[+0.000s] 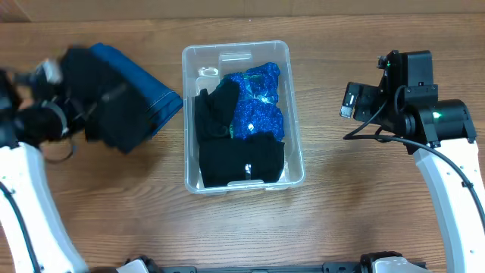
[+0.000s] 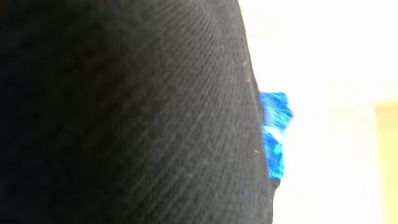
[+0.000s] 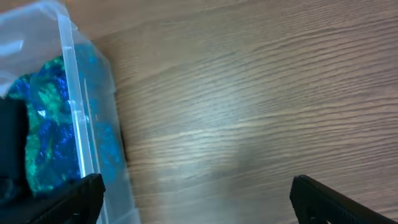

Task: Pack container

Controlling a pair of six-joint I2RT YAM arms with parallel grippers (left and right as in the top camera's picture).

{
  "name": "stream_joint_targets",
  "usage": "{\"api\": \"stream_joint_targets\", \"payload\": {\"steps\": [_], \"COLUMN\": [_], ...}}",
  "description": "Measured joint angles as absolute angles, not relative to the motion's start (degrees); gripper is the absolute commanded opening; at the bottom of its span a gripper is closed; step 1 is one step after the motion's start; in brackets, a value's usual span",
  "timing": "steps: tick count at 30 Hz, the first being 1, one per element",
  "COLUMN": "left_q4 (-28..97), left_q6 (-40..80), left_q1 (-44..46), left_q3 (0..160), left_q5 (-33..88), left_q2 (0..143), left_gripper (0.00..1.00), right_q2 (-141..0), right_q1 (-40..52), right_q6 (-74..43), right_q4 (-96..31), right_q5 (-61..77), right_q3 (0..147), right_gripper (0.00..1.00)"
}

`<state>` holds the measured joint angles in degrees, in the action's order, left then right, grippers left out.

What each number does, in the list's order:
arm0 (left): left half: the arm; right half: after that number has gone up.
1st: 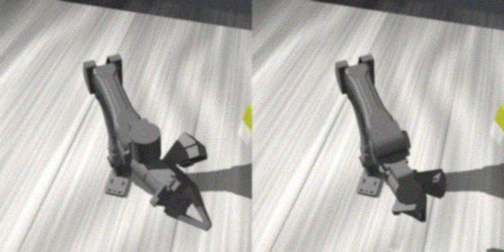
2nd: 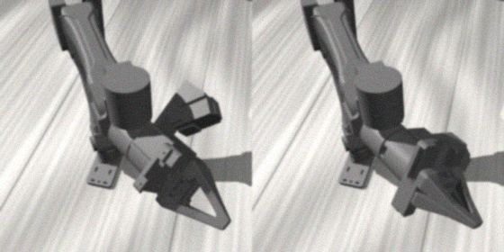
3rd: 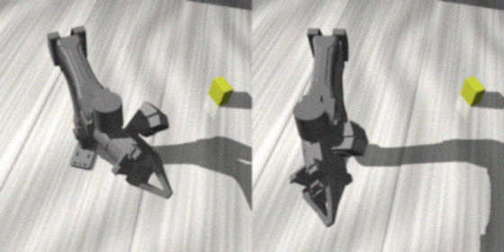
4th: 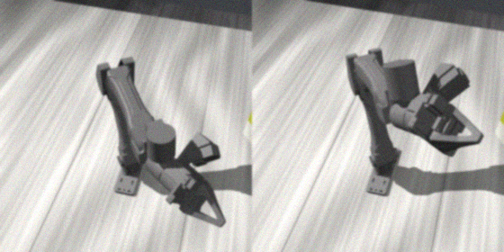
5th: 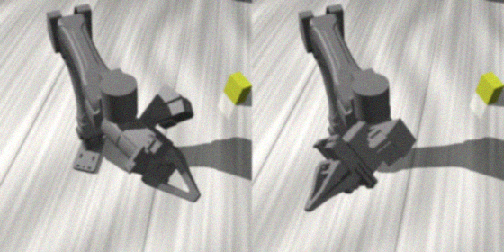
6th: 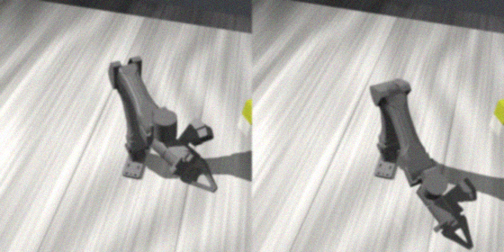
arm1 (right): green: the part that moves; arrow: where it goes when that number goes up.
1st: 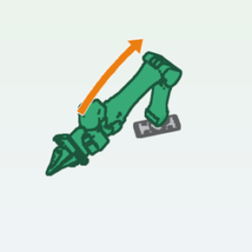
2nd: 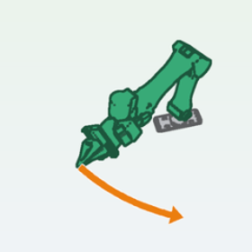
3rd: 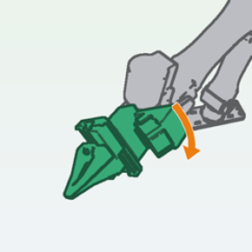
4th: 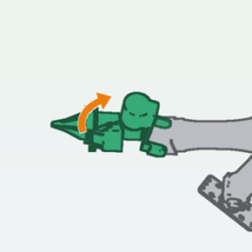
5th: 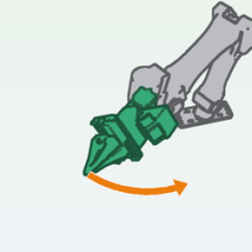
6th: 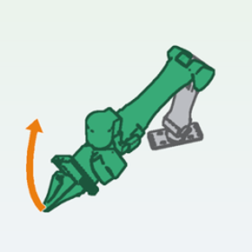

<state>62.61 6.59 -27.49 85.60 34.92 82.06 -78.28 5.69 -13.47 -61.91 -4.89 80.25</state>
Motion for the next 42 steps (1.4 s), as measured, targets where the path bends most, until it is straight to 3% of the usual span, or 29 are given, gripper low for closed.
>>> {"api": "stream_joint_targets", "payload": {"steps": [5,6,12,17,26,28,29,30,31,37,42], "left_q4": [62.7,63.5,65.1,70.0,80.2,80.6,80.1,79.1,77.6,64.4,64.0], "left_q6": [-6.2,-12.7,-43.8,-54.6,-55.4,-55.4,-55.2,-55.3,-54.9,-52.0,-49.5], "left_q1": [-2.5,4.7,27.1,33.6,33.8,33.8,33.8,33.8,33.8,33.8,33.8], "left_q3": [94.0,94.0,94.1,94.1,94.1,94.1,94.1,94.1,94.1,94.1,94.1], "left_q5": [31.4,30.1,15.9,6.6,4.2,4.5,4.6,4.8,5.1,4.8,2.1], "left_q2": [80.3,80.5,85.5,90.8,96.7,96.7,96.7,96.7,96.7,96.7,96.8], "left_gripper": [0.04,0.04,0.04,0.04,0.04,0.22,0.25,0.39,1.00,1.00,1.00], "right_q2": [-78.3,-78.3,-78.3,-78.3,-78.3,-78.3,-78.3,-78.3,-78.3,-78.3,-78.3], "right_q1": [-1.5,-4.0,-17.6,-18.0,-18.0,-18.0,-18.0,-18.0,-18.0,-18.0,-18.0], "right_q6": [-21.6,-23.7,-29.1,-29.7,-29.8,-29.7,-29.8,-29.8,-29.8,-29.2,-28.9], "right_q4": [-62.9,-63.4,-65.6,-65.6,-65.5,-65.5,-65.4,-65.4,-65.4,-65.6,-65.5], "right_q5": [-4.6,-4.5,1.4,3.7,4.1,4.1,4.1,4.1,4.1,4.1,4.1], "right_q3": [80.2,80.2,80.2,80.2,80.2,80.2,80.2,80.2,80.2,80.2,80.2], "right_gripper": [1.00,1.00,1.00,1.00,1.00,1.00,1.00,1.00,1.00,1.00,1.00]}}
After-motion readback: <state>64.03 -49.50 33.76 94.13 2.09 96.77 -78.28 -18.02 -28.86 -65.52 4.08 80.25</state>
